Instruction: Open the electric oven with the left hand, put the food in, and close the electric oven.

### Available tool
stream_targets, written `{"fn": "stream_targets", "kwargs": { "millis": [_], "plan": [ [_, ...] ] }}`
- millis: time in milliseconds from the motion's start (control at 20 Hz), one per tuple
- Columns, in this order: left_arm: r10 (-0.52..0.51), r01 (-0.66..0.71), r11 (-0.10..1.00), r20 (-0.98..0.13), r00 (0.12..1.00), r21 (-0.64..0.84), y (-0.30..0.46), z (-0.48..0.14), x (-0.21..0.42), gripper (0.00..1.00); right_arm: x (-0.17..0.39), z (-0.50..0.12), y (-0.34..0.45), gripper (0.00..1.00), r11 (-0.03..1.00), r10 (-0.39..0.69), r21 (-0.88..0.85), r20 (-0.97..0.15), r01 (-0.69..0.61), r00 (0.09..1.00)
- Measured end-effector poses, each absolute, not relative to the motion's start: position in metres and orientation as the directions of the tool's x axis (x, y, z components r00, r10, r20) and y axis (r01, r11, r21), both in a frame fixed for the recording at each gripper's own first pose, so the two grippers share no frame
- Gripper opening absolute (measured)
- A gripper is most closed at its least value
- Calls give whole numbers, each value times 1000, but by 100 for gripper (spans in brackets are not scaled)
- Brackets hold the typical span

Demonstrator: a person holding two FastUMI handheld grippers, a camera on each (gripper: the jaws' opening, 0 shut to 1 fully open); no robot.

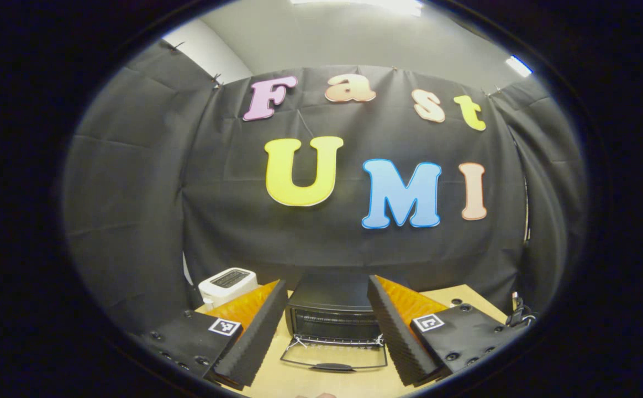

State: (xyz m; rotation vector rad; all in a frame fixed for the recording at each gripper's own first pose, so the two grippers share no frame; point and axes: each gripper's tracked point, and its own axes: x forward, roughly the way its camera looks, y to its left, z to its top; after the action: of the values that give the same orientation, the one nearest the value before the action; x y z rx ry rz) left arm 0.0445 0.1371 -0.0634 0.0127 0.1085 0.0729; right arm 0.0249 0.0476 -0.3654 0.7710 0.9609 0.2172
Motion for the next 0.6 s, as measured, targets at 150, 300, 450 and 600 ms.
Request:
{"fn": "stream_targets", "kwargs": {
  "millis": [150, 300, 450, 600],
  "plan": [
    [30, -29, 1000, -84, 996, 5, 146, -59, 53, 100, 25, -356, 48, 12, 713, 450, 675, -648, 190, 615],
    [-16, 15, 1000, -72, 997, -12, 152, -58, 60, 100, 23, -338, 53, 12, 684, 436, 699, -622, 209, 651],
    [-36, 35, 999, -81, 996, -11, 163, -63, 66, 100, 20, -309, 60, 12, 630, 444, 748, -569, 210, 692],
    [-59, 58, 998, -64, 996, -16, 173, -59, 69, 100, 21, -274, 72, 12, 549, 465, 814, -488, 192, 739]
  ]
}}
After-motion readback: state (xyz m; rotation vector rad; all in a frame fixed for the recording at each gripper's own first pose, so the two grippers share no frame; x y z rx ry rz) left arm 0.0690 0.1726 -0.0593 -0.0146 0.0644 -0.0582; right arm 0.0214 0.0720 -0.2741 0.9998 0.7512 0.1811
